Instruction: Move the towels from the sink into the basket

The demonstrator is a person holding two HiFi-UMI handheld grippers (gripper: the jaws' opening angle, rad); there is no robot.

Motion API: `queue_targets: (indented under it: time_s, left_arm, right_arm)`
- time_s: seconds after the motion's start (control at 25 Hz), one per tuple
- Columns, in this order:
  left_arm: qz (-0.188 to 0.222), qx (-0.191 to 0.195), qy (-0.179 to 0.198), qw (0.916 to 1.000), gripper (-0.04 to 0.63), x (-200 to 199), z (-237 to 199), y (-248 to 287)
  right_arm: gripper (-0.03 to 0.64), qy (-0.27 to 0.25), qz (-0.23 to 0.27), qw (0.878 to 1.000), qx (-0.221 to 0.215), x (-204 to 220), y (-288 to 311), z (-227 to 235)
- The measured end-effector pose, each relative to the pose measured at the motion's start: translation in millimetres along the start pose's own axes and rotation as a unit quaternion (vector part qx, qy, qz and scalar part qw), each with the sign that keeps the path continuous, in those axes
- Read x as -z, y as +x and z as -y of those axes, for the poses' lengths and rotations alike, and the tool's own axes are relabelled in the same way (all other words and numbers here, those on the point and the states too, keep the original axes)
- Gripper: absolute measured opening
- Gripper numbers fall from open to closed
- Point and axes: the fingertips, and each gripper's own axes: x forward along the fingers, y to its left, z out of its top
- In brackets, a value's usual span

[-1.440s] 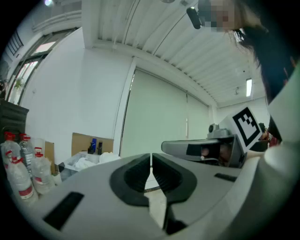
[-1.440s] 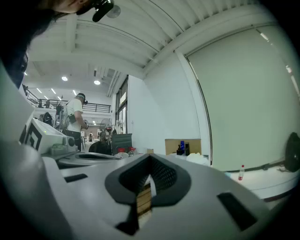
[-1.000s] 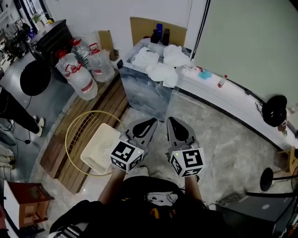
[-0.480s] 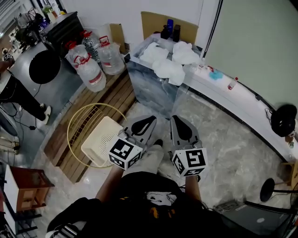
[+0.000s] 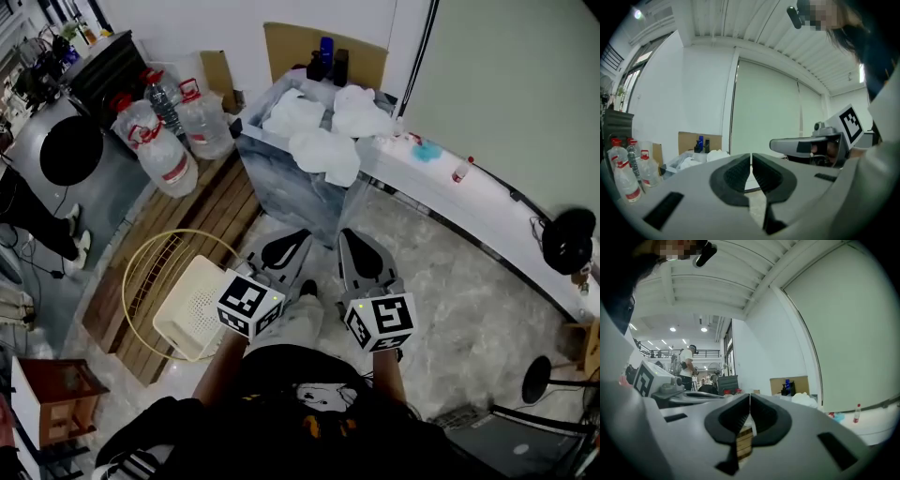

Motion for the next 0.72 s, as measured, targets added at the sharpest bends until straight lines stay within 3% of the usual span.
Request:
queue_targets:
  time_s: [0.44,0.72]
  left_arm:
    - [0.006,0.028,-0.017,0.9995,0.018,-17,-108,116]
    - [-0.002,0.041,-0.029,0.9987,0.018,-13,-156,160]
  right_arm:
    - [0.006,0.006,-0.013,0.999,0.032,-22,132,86]
    - [0.006,0.01,-0.039,0.998,0.051,-13,193,122]
